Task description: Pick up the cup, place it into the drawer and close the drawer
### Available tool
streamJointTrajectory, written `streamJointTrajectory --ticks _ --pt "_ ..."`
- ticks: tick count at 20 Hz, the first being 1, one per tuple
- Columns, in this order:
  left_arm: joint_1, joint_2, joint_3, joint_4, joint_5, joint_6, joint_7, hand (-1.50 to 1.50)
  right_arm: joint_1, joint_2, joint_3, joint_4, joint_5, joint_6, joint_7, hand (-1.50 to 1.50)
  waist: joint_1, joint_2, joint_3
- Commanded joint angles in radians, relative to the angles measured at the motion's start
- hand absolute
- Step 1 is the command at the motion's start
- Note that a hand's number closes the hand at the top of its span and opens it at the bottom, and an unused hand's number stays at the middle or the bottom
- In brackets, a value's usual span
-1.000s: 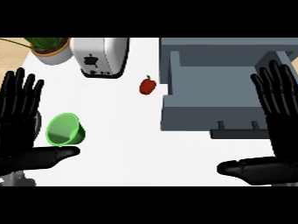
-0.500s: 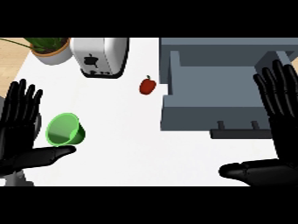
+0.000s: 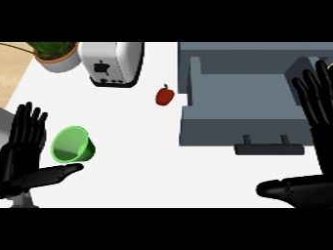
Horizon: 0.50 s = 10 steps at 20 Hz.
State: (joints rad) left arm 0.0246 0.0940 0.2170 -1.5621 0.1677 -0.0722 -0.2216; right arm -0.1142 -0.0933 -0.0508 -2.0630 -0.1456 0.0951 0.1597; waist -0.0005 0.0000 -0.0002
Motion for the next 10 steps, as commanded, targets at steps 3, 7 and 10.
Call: streamJointTrajectory --ticks 3,7,10 --pt "-0.021 0.011 0.014 0.158 -0.029 -0.016 -0.102 -1.50 0.054 0.007 -0.003 -0.013 -0.005 0.027 -0.050 -1.50 -0.001 0.000 0.000" --pt "-0.062 0.032 0.022 0.220 -0.022 -0.025 -0.103 -1.50 -0.007 0.014 0.004 0.027 0.015 -0.003 -0.007 -1.50 0.000 0.000 0.000" --pt "-0.011 0.013 0.009 0.201 -0.037 -0.010 -0.134 -1.50 0.057 0.017 0.018 -0.010 0.015 0.027 -0.036 -1.50 0.000 0.000 0.000"
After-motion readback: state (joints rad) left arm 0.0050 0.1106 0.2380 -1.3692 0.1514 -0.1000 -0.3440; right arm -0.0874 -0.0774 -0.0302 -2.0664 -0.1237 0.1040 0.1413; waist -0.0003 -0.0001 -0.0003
